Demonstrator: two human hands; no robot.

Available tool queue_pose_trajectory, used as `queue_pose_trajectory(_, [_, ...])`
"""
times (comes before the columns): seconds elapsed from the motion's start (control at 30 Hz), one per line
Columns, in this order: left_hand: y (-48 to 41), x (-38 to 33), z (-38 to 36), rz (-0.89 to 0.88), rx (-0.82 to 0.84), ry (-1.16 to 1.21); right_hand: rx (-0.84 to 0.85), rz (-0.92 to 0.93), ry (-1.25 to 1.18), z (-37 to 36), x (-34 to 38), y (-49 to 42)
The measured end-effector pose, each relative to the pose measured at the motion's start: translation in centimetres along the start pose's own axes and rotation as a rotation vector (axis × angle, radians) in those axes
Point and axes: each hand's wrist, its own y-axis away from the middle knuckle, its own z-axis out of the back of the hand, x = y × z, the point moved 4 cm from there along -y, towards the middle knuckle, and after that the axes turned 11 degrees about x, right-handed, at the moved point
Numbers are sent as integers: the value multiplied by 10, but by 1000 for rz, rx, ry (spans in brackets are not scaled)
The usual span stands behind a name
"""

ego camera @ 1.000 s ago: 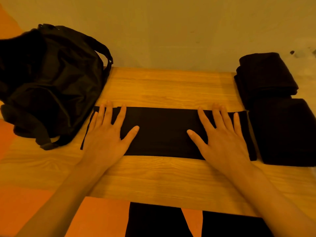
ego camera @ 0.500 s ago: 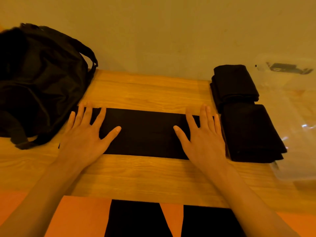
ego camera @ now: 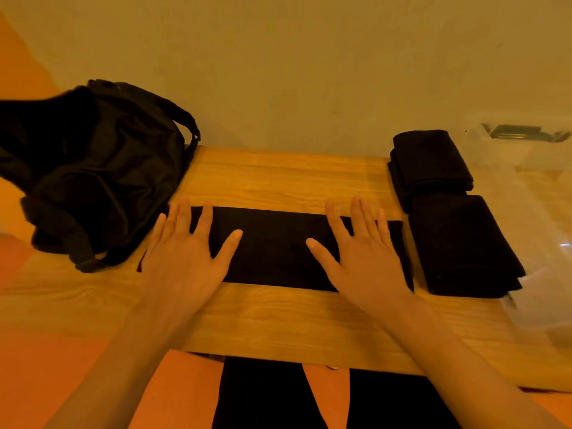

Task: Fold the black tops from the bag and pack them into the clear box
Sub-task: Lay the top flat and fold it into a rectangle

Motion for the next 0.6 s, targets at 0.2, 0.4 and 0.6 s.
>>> queue_pose_trajectory(0.2, [-11, -15, -27, 234, 145, 103, 174, 241, 174, -10, -9, -39])
queue_pose_trajectory(0.4, [-36, -10, -32, 126, 85, 24, 92, 36, 67, -23, -32, -8])
queue_pose_trajectory(0.6, [-84, -25, -22, -83, 130, -48, -14, -163, -24, -33, -16, 25])
